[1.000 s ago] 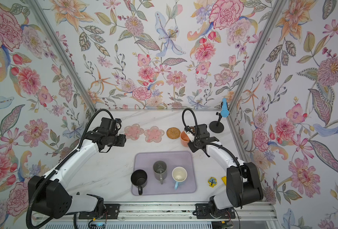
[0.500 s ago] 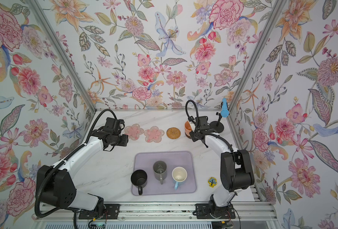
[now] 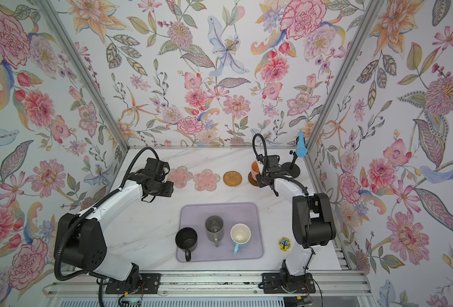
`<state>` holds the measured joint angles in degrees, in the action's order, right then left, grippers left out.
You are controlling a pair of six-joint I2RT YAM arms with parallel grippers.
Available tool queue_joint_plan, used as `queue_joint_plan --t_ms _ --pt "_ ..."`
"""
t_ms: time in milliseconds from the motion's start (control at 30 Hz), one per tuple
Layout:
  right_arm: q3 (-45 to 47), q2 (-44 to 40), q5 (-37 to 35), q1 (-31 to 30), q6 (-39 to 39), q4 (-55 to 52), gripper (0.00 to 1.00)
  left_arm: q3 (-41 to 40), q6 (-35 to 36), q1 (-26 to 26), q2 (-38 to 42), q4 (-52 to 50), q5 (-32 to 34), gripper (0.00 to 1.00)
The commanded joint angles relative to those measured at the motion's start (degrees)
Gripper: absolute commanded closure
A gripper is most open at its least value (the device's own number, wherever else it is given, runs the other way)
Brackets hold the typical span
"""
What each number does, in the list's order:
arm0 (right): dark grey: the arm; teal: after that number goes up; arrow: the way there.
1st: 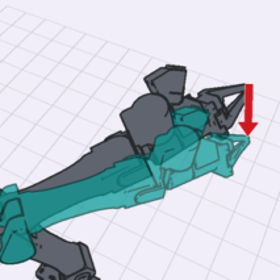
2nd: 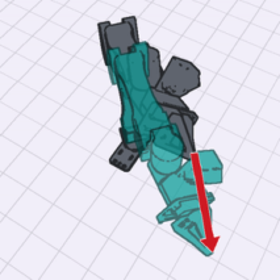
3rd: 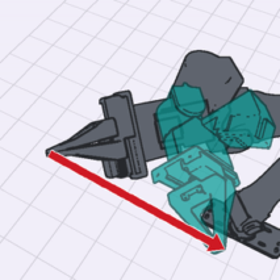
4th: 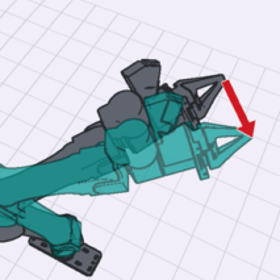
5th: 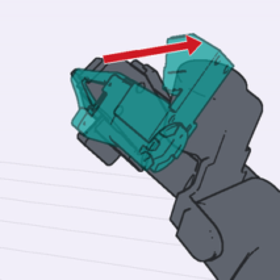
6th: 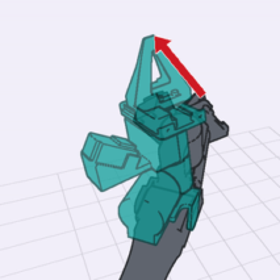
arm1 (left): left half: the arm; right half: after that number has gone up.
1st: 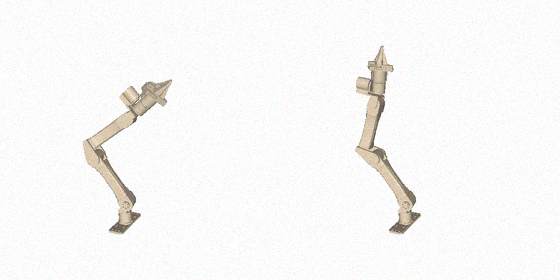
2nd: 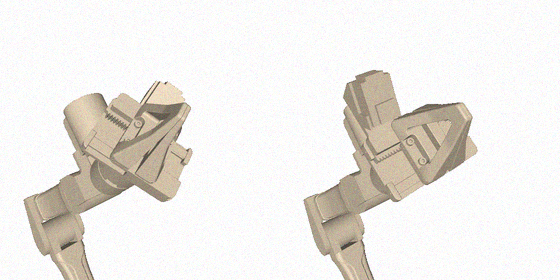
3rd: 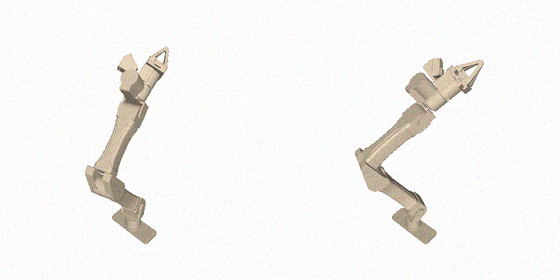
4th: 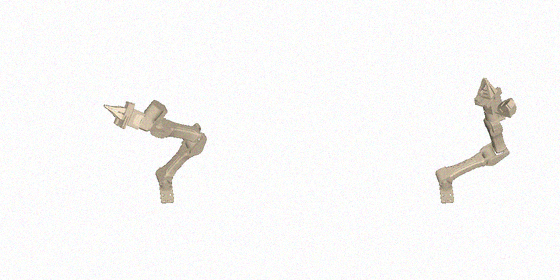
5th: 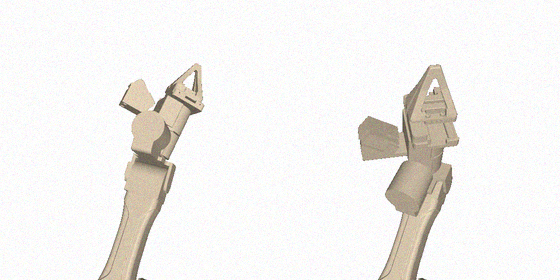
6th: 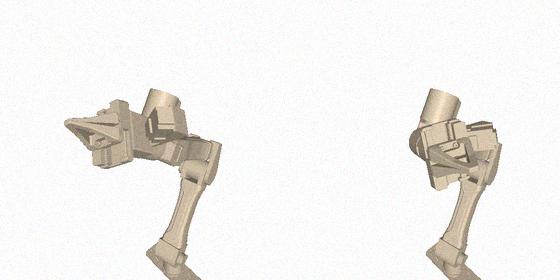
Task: Place cups on coasters
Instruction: Place the cup on the coaster.
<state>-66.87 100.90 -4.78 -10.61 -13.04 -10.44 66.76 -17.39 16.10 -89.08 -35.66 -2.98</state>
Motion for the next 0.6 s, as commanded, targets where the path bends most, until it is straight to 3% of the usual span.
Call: queue_joint_plan --t_ms 0,567 --pt "-2.8 -0.5 1.1 0.3 2.3 6.3 1.00 1.4 0.2 0.2 -2.0 -0.2 -0.5 0.46" --pt "1.7 -1.4 1.8 0.7 4.9 6.7 1.00 2.4 0.8 0.2 -2.4 -1.6 0.4 0.46"
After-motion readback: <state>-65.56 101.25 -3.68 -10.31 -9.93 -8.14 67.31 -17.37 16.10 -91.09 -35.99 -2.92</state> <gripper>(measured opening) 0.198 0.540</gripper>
